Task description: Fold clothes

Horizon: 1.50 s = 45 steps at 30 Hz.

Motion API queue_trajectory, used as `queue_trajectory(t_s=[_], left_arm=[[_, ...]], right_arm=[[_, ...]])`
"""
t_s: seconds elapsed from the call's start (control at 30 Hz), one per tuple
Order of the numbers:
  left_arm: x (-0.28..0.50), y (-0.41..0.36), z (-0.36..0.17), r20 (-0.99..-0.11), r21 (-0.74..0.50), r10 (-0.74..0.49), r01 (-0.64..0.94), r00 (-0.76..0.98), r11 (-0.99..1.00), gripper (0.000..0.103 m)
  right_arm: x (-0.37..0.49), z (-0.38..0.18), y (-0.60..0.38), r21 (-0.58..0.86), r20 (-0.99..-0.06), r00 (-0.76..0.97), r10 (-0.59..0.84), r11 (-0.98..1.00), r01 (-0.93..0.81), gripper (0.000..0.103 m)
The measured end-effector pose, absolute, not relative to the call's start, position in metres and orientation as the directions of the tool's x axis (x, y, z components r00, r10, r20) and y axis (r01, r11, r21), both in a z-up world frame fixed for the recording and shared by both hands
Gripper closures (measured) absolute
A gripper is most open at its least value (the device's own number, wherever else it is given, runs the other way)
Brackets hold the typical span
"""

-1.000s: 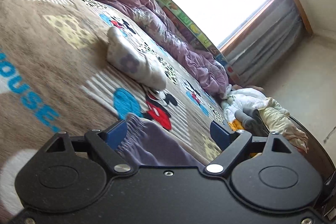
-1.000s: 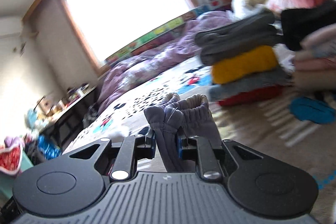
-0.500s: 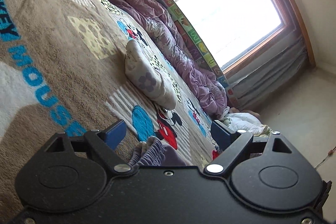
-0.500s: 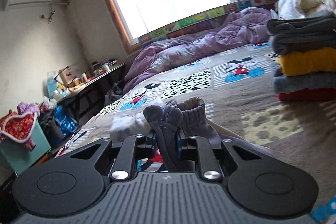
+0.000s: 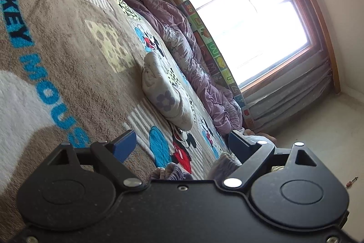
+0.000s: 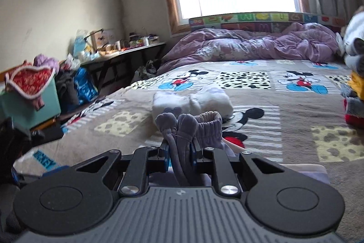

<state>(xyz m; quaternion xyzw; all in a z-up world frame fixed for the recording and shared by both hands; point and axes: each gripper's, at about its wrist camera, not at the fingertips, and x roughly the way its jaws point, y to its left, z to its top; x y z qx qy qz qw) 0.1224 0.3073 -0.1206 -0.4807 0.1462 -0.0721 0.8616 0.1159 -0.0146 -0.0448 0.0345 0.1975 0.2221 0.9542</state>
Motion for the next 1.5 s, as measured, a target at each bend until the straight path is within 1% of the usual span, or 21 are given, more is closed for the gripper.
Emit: queue_trajectory(t_s=[0.2, 0.37, 0.47, 0.5, 0.53, 0.6, 0.63, 0.7, 0.8, 0.93, 1.0, 1.03, 1.1, 1.17, 1.23, 1.27, 1.3, 1.33, 1.37, 1.43, 1.5], left_arm=[[0.123, 0.312, -0.122, -0.182, -0.851, -0.262, -0.019, 0.948, 0.525, 0.014], [0.124, 0.312, -0.123, -0.185, -0.849, -0.267, -0.017, 0.946, 0.528, 0.014], [0.126, 0.311, -0.122, -0.190, -0.843, -0.267, -0.018, 0.945, 0.538, 0.014], [0.126, 0.311, -0.122, -0.193, -0.840, -0.265, -0.019, 0.945, 0.543, 0.014], [0.127, 0.310, -0.121, -0.195, -0.837, -0.265, -0.019, 0.945, 0.547, 0.014], [0.129, 0.310, -0.120, -0.189, -0.834, -0.272, -0.008, 0.943, 0.552, 0.014], [0.130, 0.309, -0.119, -0.185, -0.832, -0.276, -0.001, 0.943, 0.555, 0.014], [0.133, 0.307, -0.117, -0.177, -0.826, -0.281, 0.013, 0.943, 0.564, 0.014], [0.138, 0.300, -0.114, -0.173, -0.802, -0.284, 0.033, 0.943, 0.596, 0.014], [0.148, 0.278, -0.102, -0.176, -0.715, -0.287, 0.078, 0.942, 0.695, 0.015], [0.152, 0.263, -0.094, -0.159, -0.661, -0.302, 0.126, 0.940, 0.740, 0.017], [0.153, 0.255, -0.090, -0.148, -0.633, -0.314, 0.154, 0.938, 0.759, 0.020], [0.157, 0.239, -0.083, -0.131, -0.574, -0.350, 0.217, 0.927, 0.790, 0.022], [0.162, 0.219, -0.078, -0.137, -0.492, -0.385, 0.274, 0.913, 0.826, 0.025], [0.171, 0.198, -0.075, -0.172, -0.375, -0.400, 0.316, 0.900, 0.872, 0.028], [0.175, 0.188, -0.074, -0.191, -0.318, -0.403, 0.332, 0.895, 0.888, 0.032], [0.179, 0.181, -0.076, -0.207, -0.281, -0.410, 0.347, 0.888, 0.895, 0.037], [0.183, 0.176, -0.078, -0.218, -0.262, -0.420, 0.361, 0.881, 0.895, 0.048], [0.187, 0.172, -0.081, -0.227, -0.250, -0.427, 0.371, 0.875, 0.894, 0.052], [0.193, 0.164, -0.087, -0.252, -0.221, -0.437, 0.388, 0.864, 0.895, 0.052], [0.202, 0.157, -0.096, -0.318, -0.172, -0.406, 0.369, 0.857, 0.913, 0.053]], right_arm=[[0.108, -0.059, 0.021, 0.016, -0.412, 0.808, 0.420, 0.890, -0.455, 0.084], [0.097, -0.069, 0.049, -0.083, -0.428, 0.803, 0.415, 0.866, -0.492, 0.084], [0.095, -0.076, 0.065, -0.148, -0.454, 0.798, 0.396, 0.850, -0.506, 0.083], [0.095, -0.080, 0.070, -0.162, -0.472, 0.786, 0.400, 0.837, -0.523, 0.079], [0.095, -0.084, 0.075, -0.173, -0.482, 0.773, 0.412, 0.821, -0.545, 0.077], [0.086, -0.087, 0.083, -0.210, -0.470, 0.768, 0.434, 0.790, -0.576, 0.066], [0.082, -0.087, 0.087, -0.228, -0.463, 0.765, 0.447, 0.775, -0.590, 0.063], [0.071, -0.084, 0.090, -0.252, -0.441, 0.758, 0.480, 0.745, -0.618, 0.051], [0.057, -0.077, 0.078, -0.257, -0.428, 0.750, 0.504, 0.728, -0.636, 0.050], [0.039, -0.067, 0.055, -0.243, -0.418, 0.742, 0.525, 0.722, -0.648, 0.050], [0.030, -0.063, 0.043, -0.237, -0.413, 0.737, 0.535, 0.719, -0.654, 0.050], [0.026, -0.060, 0.037, -0.232, -0.411, 0.735, 0.540, 0.717, -0.657, 0.050], [0.022, -0.055, 0.020, -0.210, -0.414, 0.727, 0.548, 0.720, -0.662, 0.050], [0.018, -0.052, 0.002, -0.218, -0.414, 0.733, 0.540, 0.723, -0.656, 0.050], [0.020, -0.049, -0.024, -0.204, -0.399, 0.757, 0.517, 0.755, -0.623, 0.052], [0.021, -0.048, -0.037, -0.189, -0.390, 0.769, 0.507, 0.773, -0.606, 0.052], [0.026, -0.047, -0.053, -0.143, -0.371, 0.782, 0.501, 0.801, -0.581, 0.053], [0.033, -0.047, -0.068, -0.105, -0.357, 0.798, 0.486, 0.828, -0.551, 0.053], [0.040, -0.048, -0.081, -0.074, -0.347, 0.813, 0.467, 0.851, -0.520, 0.054], [0.053, -0.053, -0.099, -0.063, -0.353, 0.838, 0.415, 0.883, -0.464, 0.054], [0.066, -0.059, -0.113, -0.040, -0.369, 0.845, 0.387, 0.902, -0.430, 0.053]])
